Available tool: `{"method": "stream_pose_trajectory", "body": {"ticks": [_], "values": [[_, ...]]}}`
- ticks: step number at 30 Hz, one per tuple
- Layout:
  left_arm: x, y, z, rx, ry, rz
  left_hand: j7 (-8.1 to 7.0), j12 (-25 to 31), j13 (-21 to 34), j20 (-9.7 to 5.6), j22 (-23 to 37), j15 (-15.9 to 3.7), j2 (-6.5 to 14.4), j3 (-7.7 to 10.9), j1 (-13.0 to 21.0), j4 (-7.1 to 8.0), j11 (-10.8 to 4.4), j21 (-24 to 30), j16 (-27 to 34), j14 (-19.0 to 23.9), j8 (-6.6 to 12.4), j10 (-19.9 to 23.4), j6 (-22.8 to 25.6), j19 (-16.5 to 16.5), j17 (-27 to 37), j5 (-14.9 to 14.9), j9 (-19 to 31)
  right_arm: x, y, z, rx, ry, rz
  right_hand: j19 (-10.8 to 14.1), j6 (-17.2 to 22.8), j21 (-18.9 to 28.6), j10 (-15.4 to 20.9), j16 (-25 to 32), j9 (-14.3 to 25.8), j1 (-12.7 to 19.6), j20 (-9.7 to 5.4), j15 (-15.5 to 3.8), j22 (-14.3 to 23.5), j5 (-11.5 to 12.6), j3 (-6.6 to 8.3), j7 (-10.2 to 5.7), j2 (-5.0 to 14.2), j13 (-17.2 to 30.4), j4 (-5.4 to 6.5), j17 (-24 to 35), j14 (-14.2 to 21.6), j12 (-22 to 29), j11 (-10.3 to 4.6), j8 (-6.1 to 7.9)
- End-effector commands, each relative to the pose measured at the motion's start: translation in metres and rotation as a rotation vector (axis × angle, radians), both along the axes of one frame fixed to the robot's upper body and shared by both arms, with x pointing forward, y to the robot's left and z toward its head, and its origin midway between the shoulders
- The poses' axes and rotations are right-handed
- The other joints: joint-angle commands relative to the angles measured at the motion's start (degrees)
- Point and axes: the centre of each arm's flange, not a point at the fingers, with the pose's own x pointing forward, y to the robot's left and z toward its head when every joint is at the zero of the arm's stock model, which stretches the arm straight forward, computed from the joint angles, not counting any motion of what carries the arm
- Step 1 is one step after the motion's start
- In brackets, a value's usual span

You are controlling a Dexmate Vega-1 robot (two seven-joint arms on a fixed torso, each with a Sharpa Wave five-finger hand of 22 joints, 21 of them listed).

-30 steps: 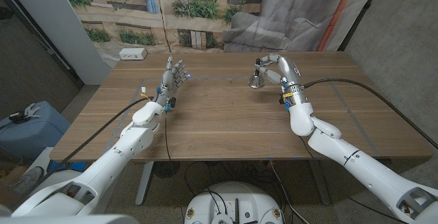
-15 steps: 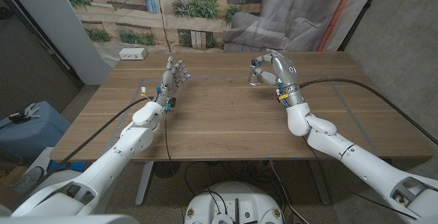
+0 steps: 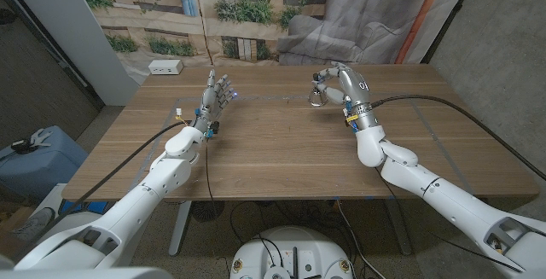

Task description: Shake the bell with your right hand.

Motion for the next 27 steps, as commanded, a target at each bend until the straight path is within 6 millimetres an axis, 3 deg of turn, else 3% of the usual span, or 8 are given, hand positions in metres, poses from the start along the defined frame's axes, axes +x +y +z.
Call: {"method": "stream_pose_trajectory", "body": {"ticks": [1,16,27], "values": [[0.000,0.000,0.000,0.000,0.000,0.000,-0.35,0.32,0.29,-0.16,0.32,-5.60,0.47,-0.03,-0.06,0.27,-0.22,0.39,0.32,0.35,0.33,0.18,0.00,0.43,0.27,0.35,0.25,0.004,-0.006,-0.001,0.103,0.161,0.083,0.33,1.27,0.07,-0.09,-0.21,0.34,1.32,-4.08,-9.38,0.31,0.05,-0.22,-1.33,1.84,0.35,0.02,0.07,0.14,-0.09,0.13,0.29],[0.000,0.000,0.000,0.000,0.000,0.000,-0.35,0.30,0.29,-0.15,0.32,-5.56,0.47,-0.03,-0.06,0.27,-0.30,0.38,0.32,0.33,0.33,0.12,-0.01,0.40,0.27,0.35,0.25,0.010,-0.014,0.001,0.181,0.337,0.186,0.10,1.20,-0.01,-0.11,-0.39,0.39,1.24,-4.06,-9.40,0.32,0.14,-0.39,-1.27,1.95,0.47,0.10,0.13,0.04,-0.18,0.13,0.35],[0.000,0.000,0.000,0.000,0.000,0.000,-0.35,0.30,0.29,-0.16,0.32,-5.59,0.47,-0.02,-0.05,0.27,-0.28,0.38,0.32,0.34,0.32,0.13,-0.01,0.40,0.27,0.35,0.25,0.011,-0.008,0.009,0.203,0.433,0.248,-0.12,1.47,-0.08,0.07,-0.48,0.42,1.10,-3.99,-9.33,0.32,0.18,-0.53,-1.02,1.95,0.63,0.16,0.16,-0.05,-0.11,0.12,0.51]]}}
